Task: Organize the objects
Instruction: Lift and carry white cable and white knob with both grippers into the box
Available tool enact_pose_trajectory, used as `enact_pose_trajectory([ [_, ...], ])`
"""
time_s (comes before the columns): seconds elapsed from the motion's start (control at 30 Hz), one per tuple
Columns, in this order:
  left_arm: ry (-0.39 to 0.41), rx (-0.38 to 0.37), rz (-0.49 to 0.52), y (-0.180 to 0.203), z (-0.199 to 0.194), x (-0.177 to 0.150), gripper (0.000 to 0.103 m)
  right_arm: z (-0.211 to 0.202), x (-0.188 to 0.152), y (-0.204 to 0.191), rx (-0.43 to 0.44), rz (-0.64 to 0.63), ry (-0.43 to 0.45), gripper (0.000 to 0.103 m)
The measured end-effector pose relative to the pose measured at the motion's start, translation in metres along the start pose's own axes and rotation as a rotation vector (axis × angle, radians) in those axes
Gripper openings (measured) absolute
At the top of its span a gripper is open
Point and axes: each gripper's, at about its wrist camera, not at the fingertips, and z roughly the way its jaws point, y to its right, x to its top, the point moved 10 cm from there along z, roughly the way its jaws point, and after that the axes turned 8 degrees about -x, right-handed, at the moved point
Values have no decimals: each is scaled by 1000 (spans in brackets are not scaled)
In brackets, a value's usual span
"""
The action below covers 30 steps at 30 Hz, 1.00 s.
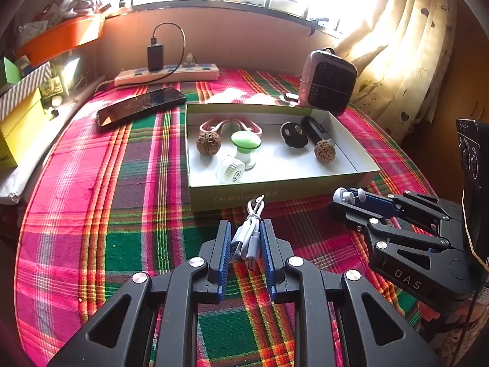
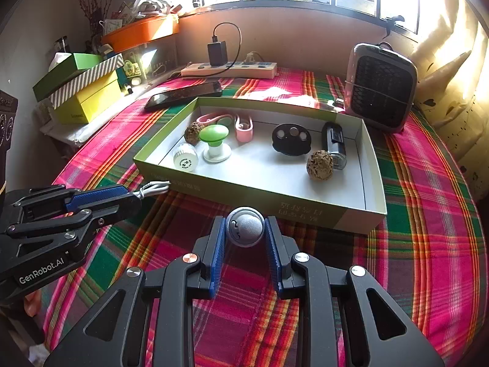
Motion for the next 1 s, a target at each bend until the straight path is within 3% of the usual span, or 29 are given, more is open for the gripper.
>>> enact_pose_trajectory([
  [0.5, 22, -45, 20, 18, 5, 27, 18, -2, 27, 21, -21, 10, 39, 27],
  [1.0, 19, -45, 35, 21, 32, 54, 18, 26, 59, 43, -16, 8, 9, 27],
])
